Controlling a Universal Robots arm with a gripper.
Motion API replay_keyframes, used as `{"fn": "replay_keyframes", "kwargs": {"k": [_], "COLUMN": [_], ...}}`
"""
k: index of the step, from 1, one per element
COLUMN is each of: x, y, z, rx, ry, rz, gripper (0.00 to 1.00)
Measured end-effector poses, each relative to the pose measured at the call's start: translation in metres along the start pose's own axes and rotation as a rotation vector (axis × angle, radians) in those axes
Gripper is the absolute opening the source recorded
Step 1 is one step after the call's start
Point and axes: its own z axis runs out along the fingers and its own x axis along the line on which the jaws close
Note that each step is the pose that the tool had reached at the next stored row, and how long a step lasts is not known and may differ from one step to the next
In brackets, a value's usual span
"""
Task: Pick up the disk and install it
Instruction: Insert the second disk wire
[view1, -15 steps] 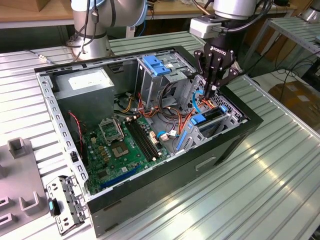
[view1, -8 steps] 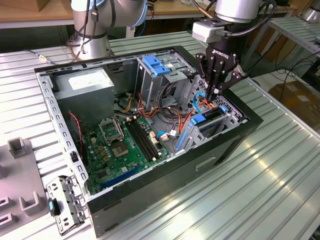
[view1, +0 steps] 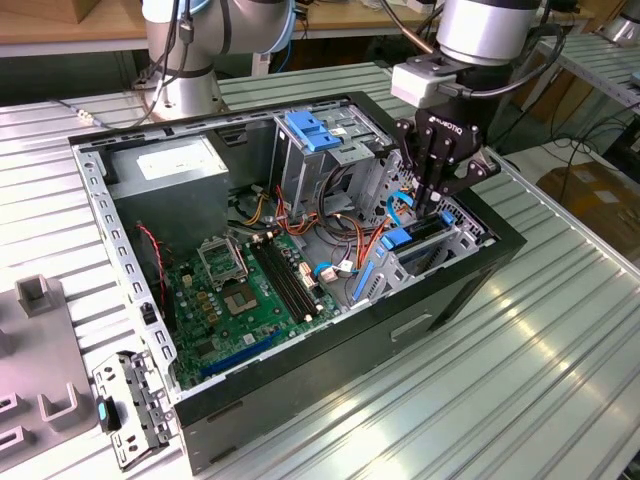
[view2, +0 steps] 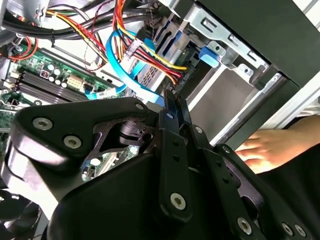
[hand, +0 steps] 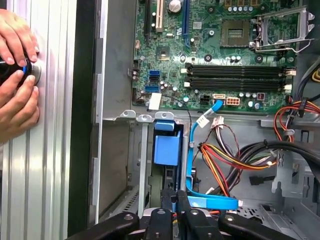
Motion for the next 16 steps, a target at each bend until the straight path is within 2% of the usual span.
{"fn": "replay_keyframes", "kwargs": {"k": [11,14,15,16], "x": [0.0008,0.0049,0.0084,0.0110], "y": [0.0003,0.0010,0.0012,0.0013], "z": [0.0002,0.0012,0.0023,0.0031], "rx": [0.0007,0.0012,0.0015,0.0019], "ry": [-0.0004,-0.0076,-0.0121,-0.0214], "rz": [-0.001,-0.002,-0.002,-0.002], "gripper": [0.16,0.16,0.16,0.16]}}
